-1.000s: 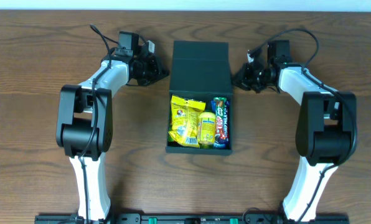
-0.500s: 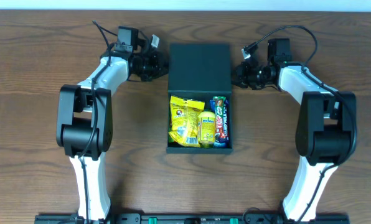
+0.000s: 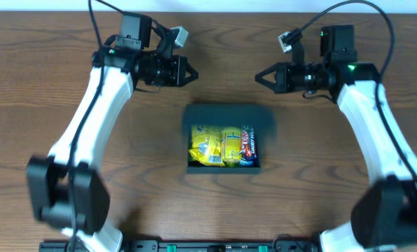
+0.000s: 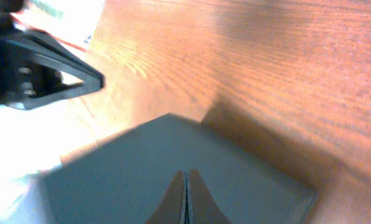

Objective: Pack container

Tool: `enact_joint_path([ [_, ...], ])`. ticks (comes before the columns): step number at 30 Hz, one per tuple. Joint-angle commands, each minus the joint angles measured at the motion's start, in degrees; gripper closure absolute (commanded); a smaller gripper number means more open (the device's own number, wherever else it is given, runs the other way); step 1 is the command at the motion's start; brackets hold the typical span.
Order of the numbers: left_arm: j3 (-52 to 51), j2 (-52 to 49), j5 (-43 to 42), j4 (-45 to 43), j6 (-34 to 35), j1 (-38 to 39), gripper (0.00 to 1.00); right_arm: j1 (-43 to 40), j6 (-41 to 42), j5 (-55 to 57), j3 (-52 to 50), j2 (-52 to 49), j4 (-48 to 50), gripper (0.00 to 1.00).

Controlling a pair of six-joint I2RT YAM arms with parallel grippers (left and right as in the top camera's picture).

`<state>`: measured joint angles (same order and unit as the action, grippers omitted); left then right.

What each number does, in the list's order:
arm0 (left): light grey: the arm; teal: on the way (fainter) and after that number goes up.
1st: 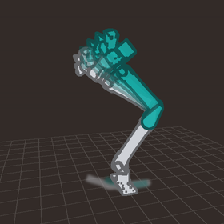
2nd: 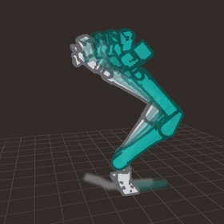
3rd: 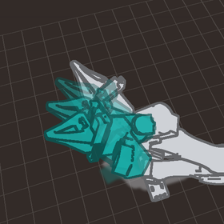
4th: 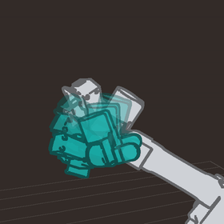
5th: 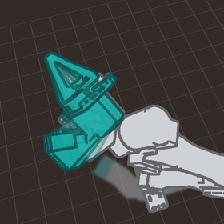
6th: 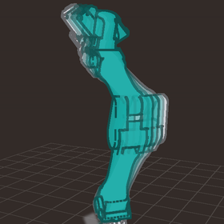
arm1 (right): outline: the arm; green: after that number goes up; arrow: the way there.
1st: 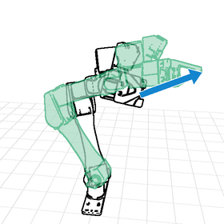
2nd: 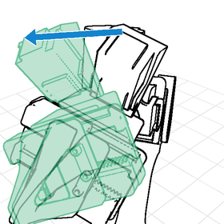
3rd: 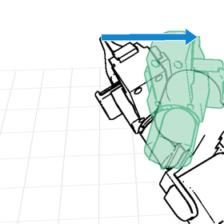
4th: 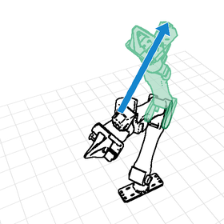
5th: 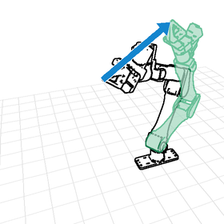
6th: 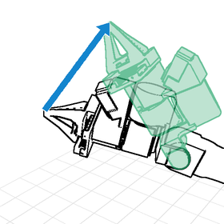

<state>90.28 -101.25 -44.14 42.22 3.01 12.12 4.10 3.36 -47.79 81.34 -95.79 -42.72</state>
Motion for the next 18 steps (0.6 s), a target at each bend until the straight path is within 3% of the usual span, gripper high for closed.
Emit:
enact_joint_path([
  [1,1.0,5.4,7.6,3.3,-4.5,0.3,0.94,0.8,-2.9,7.9,0.6,4.8,-3.5,0.99],
  [10,-1.1,20.8,10.4,13.3,-6.7,0.3,0.94,0.8,-2.8,19.6,0.1,19.1,-17.4,0.98],
  [14,-12.2,33.1,14.5,9.2,-4.1,0.3,0.94,0.8,-2.1,21.5,-6.2,29.5,-17.3,0.98],
  [18,-28.9,47.3,16.0,1.8,-2.2,0.3,0.94,0.8,-0.5,21.4,-19.6,43.5,-11.6,0.98],
])
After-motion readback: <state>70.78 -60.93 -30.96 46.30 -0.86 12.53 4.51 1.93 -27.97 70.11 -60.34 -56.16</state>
